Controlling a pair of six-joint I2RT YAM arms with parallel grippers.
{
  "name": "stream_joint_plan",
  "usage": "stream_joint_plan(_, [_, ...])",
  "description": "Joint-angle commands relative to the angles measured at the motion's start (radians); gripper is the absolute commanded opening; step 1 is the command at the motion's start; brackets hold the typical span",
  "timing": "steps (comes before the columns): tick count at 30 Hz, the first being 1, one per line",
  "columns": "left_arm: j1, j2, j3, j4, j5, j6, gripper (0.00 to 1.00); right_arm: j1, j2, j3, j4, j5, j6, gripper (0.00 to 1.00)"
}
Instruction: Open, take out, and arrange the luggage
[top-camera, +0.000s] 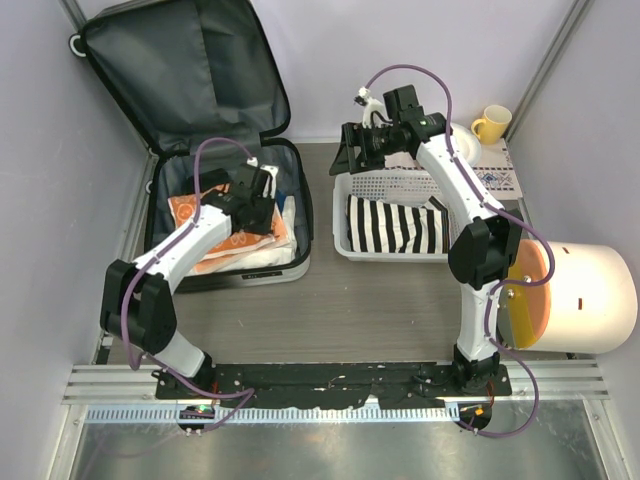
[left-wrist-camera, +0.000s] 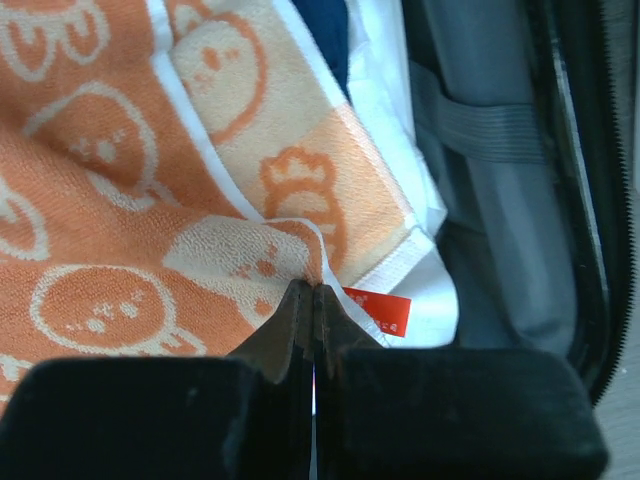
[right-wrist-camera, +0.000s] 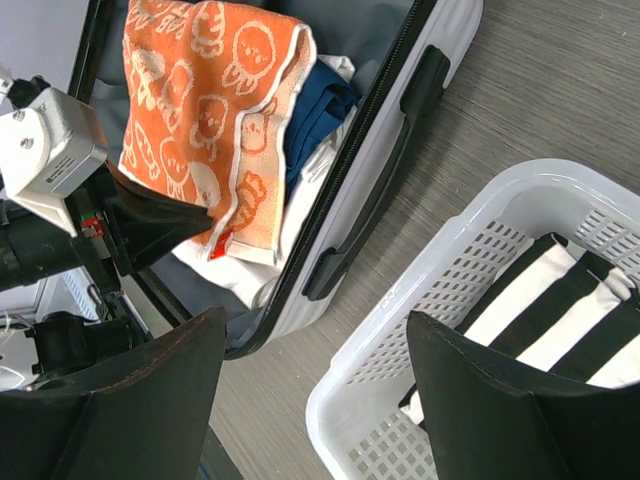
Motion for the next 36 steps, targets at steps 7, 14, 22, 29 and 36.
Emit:
stream_joint_plan(7, [-0.05, 0.058, 0.071, 0.016, 0.036, -0.035, 0.17, -0.002, -0.016, -0.006, 0.021, 0.008, -0.014, 0.79])
stream_joint_plan(14, [-0.062, 0.109, 0.072, 0.065, -0.023, -0.053, 0.6, 0.001, -0.026, -0.036, 0.021, 0.01, -0.018, 0.79])
stream_joint_plan(22, [-0.094, 0.171, 0.071, 0.119, -0.147, -0.059, 0.73, 0.0, -0.03, -0.044, 0.017, 0.017, -0.02, 0.79])
stream_joint_plan(29, [-0.094, 0.224, 0.08, 0.09, -0.225, -0.055, 0.59, 0.0, -0.023, -0.032, 0.02, 0.011, -0.012, 0.79])
stream_joint_plan(36, [-0.091, 0.113, 0.046, 0.082, -0.16, -0.045, 0.58, 0.0, -0.02, -0.035, 0.02, -0.009, -0.009, 0.79])
